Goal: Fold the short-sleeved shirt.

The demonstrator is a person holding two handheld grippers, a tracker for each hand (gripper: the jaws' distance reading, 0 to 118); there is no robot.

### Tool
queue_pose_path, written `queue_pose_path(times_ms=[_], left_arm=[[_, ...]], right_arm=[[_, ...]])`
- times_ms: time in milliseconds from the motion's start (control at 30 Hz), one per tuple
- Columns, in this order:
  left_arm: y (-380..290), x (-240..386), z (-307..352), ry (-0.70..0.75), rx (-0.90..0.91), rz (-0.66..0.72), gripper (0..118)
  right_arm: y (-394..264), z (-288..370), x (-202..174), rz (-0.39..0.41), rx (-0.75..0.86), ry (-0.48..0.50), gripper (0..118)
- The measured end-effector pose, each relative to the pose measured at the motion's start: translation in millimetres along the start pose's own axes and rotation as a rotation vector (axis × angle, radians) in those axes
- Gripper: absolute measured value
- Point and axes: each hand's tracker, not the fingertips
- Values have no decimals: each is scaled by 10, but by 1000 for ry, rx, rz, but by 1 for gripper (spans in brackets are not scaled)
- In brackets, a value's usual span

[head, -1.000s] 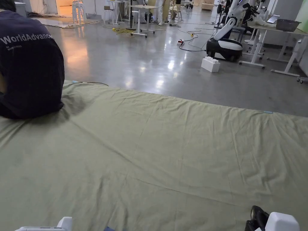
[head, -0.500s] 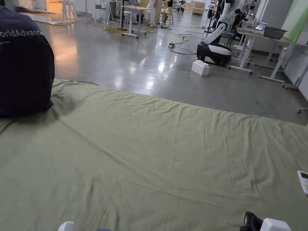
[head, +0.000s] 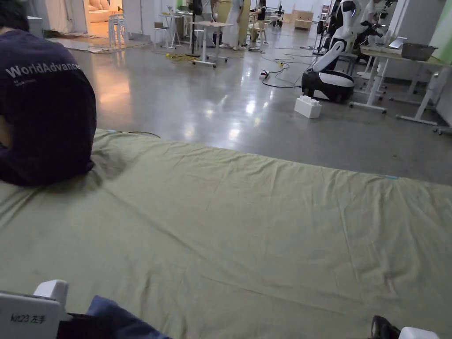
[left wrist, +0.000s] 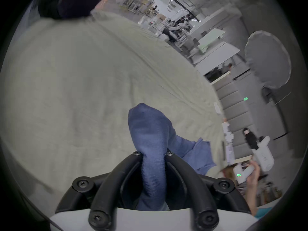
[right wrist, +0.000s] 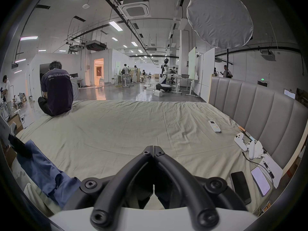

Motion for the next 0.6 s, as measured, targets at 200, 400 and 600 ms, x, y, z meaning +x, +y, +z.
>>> queue_pose_path(times_ms=[200,400,600], left_arm=[[82,501,108,114,-21,-103,16],[60,880,7,77,-32,-151,16],[-53,1311,-76,-23,-67,-157,16]], right_arm=[[-55,-19,11,-27,-4,21,0],[-69,13,95,-32,-1,20,0],[-98,19,148,-31,-5,19,0]])
